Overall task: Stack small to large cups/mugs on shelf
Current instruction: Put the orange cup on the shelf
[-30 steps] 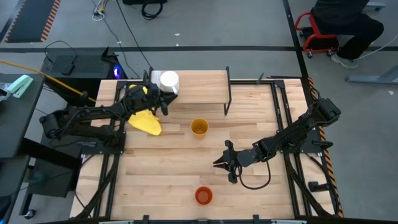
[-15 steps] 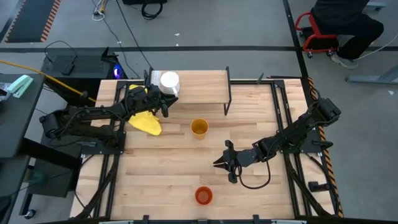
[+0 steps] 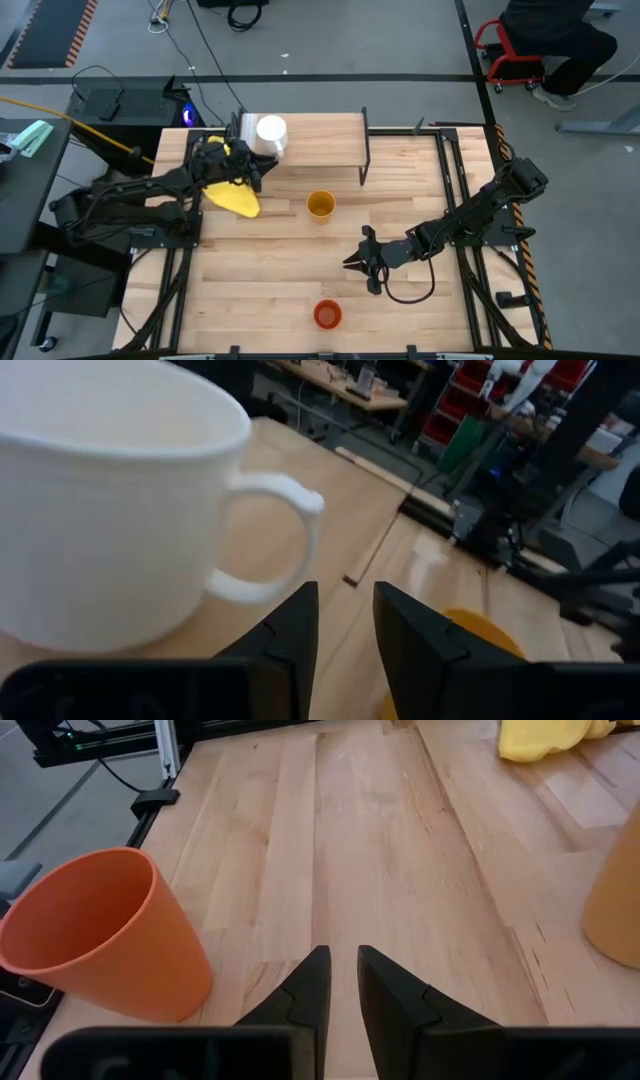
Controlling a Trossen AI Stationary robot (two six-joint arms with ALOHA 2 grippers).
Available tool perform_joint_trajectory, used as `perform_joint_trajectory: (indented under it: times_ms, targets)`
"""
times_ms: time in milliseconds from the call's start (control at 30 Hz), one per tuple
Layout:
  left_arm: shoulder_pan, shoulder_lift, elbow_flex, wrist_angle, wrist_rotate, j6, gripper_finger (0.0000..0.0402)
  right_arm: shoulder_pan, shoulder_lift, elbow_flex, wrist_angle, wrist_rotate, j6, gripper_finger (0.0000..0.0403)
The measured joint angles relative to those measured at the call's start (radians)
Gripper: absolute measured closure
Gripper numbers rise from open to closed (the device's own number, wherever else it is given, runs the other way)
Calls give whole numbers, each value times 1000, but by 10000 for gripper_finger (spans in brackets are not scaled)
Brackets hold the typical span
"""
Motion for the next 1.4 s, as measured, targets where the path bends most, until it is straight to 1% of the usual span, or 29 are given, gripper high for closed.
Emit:
perform_joint_trajectory:
  times_ms: [133, 300, 567, 767, 933, 1167, 1233, 1400]
  targets:
    - [-58, -26, 0, -30, -19, -7, 294, 0, 0, 0, 0, 0, 0, 341]
    - [-144, -28, 0, -50, -25, -20, 297, 0, 0, 0, 0, 0, 1, 341]
    - [-248, -35, 0, -164, -128, -32, 302, 0, 0, 0, 0, 0, 8, 341]
    - [-319, -71, 0, -223, -181, -59, 304, 0, 0, 0, -3, 0, 8, 341]
    - [-389, -109, 0, -276, -209, -113, 311, 0, 0, 0, -26, -1, 32, 341]
    - [-541, -111, 0, -352, -243, -187, 311, 1, 0, 0, -52, -1, 50, 341]
    - [-594, -110, 0, -378, -281, -210, 314, 0, 0, 0, -52, -1, 50, 341]
    - [-734, -110, 0, -412, -422, -268, 322, 0, 0, 0, -52, -1, 51, 341]
